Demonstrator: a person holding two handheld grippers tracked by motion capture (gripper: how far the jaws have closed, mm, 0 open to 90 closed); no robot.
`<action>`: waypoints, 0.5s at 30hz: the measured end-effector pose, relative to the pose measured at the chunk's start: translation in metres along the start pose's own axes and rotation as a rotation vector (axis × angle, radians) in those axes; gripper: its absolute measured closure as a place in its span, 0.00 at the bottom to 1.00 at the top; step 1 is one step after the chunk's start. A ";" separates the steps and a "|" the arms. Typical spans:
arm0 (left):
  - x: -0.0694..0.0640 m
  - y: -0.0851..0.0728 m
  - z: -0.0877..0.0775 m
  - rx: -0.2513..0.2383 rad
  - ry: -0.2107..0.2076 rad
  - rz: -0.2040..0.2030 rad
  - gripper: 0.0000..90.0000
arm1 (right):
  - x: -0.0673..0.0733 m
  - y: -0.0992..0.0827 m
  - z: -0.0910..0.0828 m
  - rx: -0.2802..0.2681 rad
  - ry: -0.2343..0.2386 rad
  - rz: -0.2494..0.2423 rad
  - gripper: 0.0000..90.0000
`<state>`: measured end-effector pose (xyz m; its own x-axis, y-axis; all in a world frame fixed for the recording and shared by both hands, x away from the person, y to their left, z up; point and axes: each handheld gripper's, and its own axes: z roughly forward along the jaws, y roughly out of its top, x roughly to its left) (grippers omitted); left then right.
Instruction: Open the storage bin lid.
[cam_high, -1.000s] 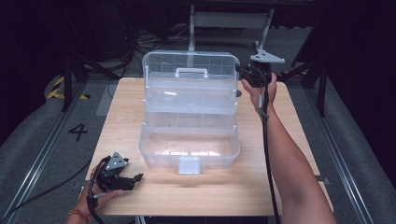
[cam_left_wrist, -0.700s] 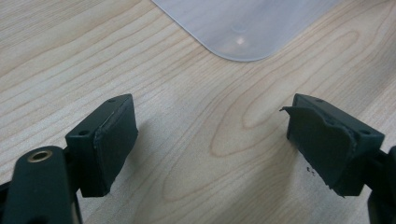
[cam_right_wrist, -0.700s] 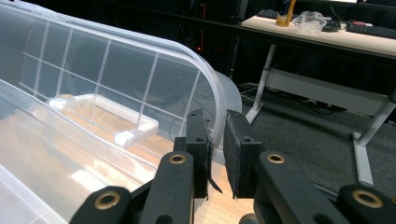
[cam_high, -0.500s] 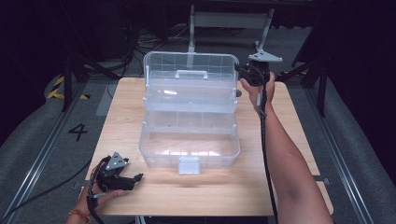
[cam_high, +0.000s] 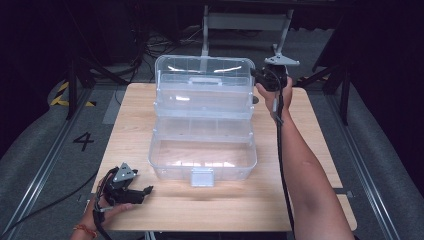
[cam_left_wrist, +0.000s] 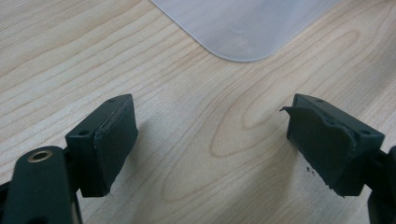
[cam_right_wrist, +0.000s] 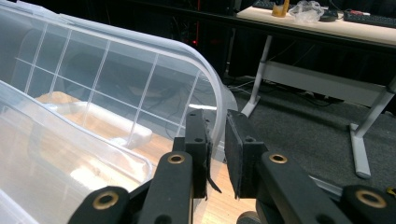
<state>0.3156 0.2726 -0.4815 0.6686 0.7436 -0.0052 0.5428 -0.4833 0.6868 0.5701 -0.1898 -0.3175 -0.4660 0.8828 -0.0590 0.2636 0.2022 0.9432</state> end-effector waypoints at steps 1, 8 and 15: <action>0.000 0.000 0.000 0.000 0.000 0.000 0.19 | 0.000 0.000 0.000 0.000 0.000 0.000 0.89; 0.000 0.000 0.000 0.000 -0.001 -0.001 0.19 | -0.002 -0.002 0.005 0.013 -0.013 0.001 0.88; 0.000 0.000 0.000 0.000 -0.001 -0.003 0.18 | -0.001 -0.010 0.008 0.045 -0.004 -0.016 0.93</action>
<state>0.3156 0.2724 -0.4816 0.6676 0.7445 -0.0078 0.5448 -0.4814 0.6867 0.5752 -0.1896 -0.3297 -0.4670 0.8810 -0.0757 0.2936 0.2353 0.9265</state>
